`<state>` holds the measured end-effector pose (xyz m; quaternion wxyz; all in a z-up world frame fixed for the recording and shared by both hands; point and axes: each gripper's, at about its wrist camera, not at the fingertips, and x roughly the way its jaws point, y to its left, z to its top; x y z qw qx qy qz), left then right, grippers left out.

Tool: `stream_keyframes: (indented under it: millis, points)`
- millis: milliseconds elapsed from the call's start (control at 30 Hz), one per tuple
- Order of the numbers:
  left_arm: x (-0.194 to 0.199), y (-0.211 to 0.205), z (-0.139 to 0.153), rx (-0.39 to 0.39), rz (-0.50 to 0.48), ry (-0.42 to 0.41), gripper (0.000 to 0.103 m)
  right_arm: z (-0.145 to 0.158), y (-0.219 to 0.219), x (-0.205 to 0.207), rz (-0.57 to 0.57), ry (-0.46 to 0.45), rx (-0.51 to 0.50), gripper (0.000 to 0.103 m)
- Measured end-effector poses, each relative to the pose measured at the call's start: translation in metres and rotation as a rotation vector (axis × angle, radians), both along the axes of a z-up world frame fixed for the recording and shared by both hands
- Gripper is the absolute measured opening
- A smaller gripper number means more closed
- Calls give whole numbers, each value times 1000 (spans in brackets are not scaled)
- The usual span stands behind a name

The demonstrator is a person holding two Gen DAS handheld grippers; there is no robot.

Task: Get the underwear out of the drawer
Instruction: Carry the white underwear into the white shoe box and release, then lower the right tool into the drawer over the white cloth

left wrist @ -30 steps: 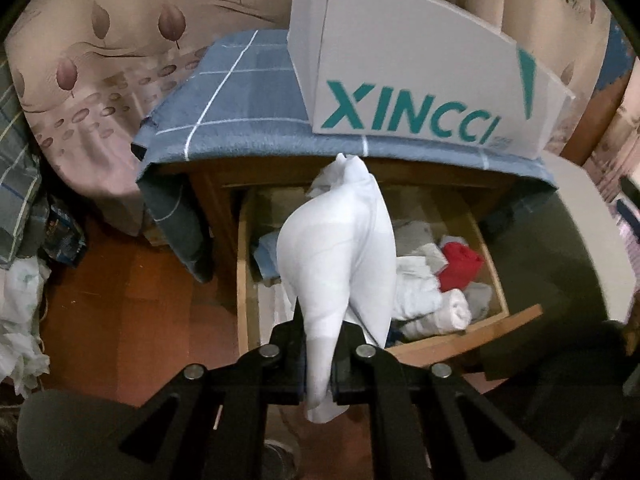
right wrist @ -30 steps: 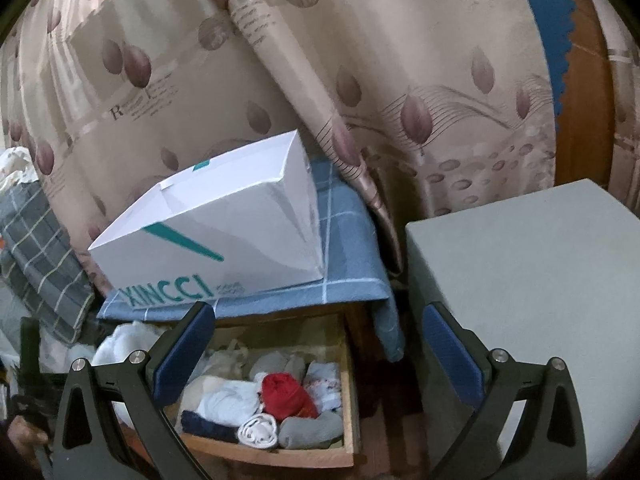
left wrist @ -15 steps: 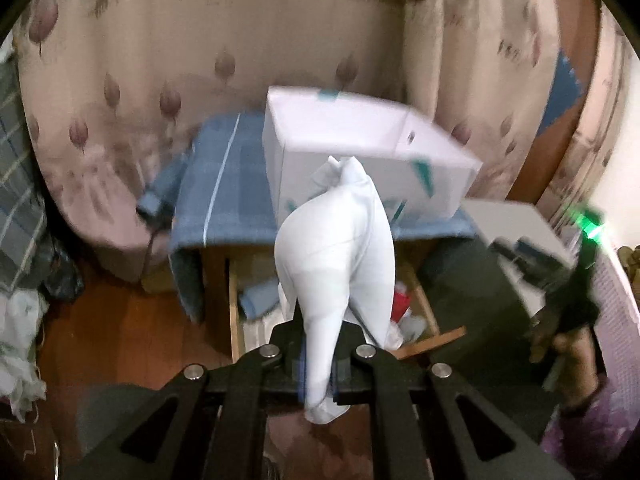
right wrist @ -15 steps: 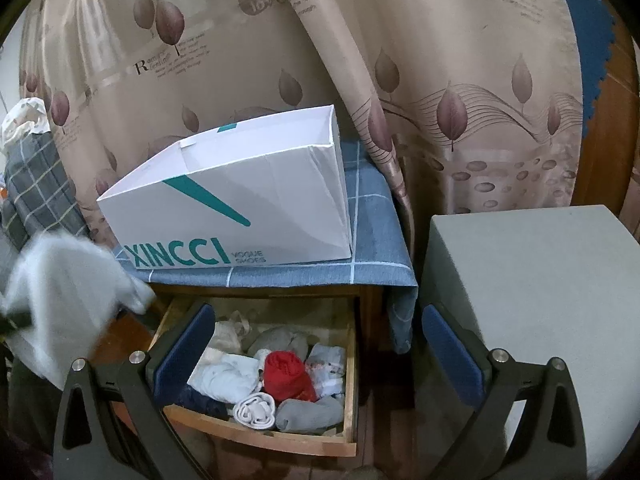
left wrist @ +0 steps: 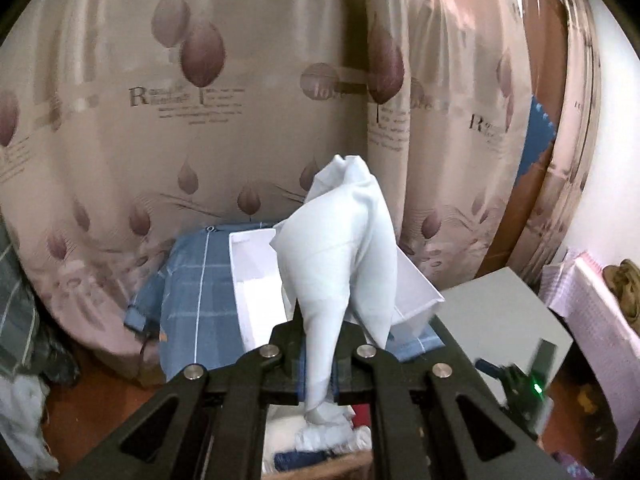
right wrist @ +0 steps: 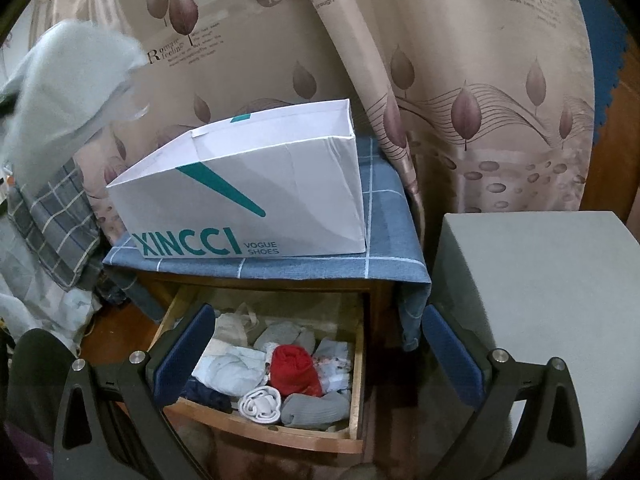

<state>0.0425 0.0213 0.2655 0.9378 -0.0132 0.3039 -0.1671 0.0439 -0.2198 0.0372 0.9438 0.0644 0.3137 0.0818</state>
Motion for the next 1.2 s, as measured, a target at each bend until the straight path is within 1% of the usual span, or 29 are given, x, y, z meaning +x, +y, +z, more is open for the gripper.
stream_keyframes:
  millis: [133,233,333,400,533,633,700,733,767,800,900,1000,1067,1167,1200]
  points:
    - [59,-16,-23,61,31,28,8,0,1,-1,6,-2,0,103]
    - [98,-24,-47,112,49,53,8,0,1,-2,10,-2,2,103]
    - [131,-26,-72,126,61,107,8,0,0,-2,9,-1,3,103]
    - [144,-27,-86,135,74,121,8,0,0,-2,10,-2,7,103]
    - [161,-32,-108,182,80,145,9,0,-1,-2,11,0,8,103]
    - [173,-31,-125,185,81,190,14,0,0,-2,13,1,4,103]
    - [176,-31,-131,173,79,206,17,0,1,-2,16,3,-3,103]
    - [177,-30,-134,167,82,208,19,0,2,-2,17,4,-7,103]
    - [177,-30,-135,167,89,204,31,-1,3,-2,18,5,-12,103]
    - [175,-30,-134,166,95,197,40,-1,4,-2,19,6,-16,103]
    - [172,-26,-130,173,129,165,42,-1,6,-2,25,7,-23,103]
    - [161,-19,-117,160,172,115,43,-1,5,-1,24,11,-21,103]
    - [148,-9,-105,115,191,66,46,-1,4,-1,25,14,-20,103]
    - [121,11,-89,32,200,-18,58,-1,5,-1,35,15,-20,103]
    - [114,16,-87,21,204,-29,58,-2,6,0,42,16,-20,103]
